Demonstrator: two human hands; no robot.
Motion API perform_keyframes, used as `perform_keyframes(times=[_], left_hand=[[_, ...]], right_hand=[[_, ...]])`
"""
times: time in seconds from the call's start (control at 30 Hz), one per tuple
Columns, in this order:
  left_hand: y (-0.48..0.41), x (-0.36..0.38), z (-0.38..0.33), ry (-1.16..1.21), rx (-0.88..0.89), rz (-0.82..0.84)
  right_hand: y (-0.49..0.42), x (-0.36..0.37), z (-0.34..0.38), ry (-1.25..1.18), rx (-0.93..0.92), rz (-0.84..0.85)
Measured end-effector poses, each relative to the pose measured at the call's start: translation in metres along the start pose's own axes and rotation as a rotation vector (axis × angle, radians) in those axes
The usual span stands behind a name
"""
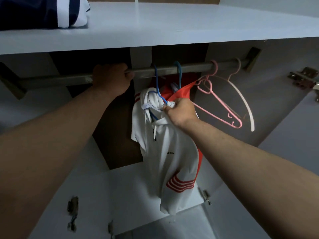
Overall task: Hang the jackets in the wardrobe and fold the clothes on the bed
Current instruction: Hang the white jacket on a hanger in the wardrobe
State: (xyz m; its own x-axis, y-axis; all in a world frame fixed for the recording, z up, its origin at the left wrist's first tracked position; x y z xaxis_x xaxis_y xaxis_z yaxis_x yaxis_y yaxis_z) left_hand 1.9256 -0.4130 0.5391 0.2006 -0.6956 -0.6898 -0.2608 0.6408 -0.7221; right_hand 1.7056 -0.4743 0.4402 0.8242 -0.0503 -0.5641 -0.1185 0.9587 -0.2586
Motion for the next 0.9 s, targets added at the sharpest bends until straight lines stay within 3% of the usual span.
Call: perform_keyframes(times=[0.3, 0.5, 0.63, 0.7, 0.9], left_hand=[[0.001, -0.004, -0.003, -0.021, 0.02, -0.015], [0.016, -0.008, -0.008, -0.008, -0.015, 0.018], [0.049, -0.026, -0.055, 0.383, -0.033, -0.028], [0.071, -0.03, -0.092, 0.526, -0.025, 0.062], [0.133, -0.048, -0.195, 0.513, 0.179, 0.306]], right_hand=[[0.025, 0.007, -0.002, 0.047, -0.059, 0.104], [0.051, -0.044, -0.018, 0.094, -0.166, 0.196], [0.064, -0.102, -0.033, 0.26, -0.285, 0.081], [0.07, -0.126, -0.041, 0.378, -0.311, 0.083], [0.11, -0.208, -0.062, 0.512, -0.337, 0.039]])
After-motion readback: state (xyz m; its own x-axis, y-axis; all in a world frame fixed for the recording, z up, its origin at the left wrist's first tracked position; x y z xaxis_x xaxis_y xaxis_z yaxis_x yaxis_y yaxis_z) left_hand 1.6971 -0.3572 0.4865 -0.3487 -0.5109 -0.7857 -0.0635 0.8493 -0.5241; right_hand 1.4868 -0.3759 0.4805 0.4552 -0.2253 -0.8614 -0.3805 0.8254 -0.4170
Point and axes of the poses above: each hand's wrist, its own y-axis away from the middle knuckle, its own x-axis out of the palm, z = x × y, the point moved 8 cm from there along -y, towards the middle knuckle, and after that the axes turned 15 degrees about -z, right-handed, at the moved point
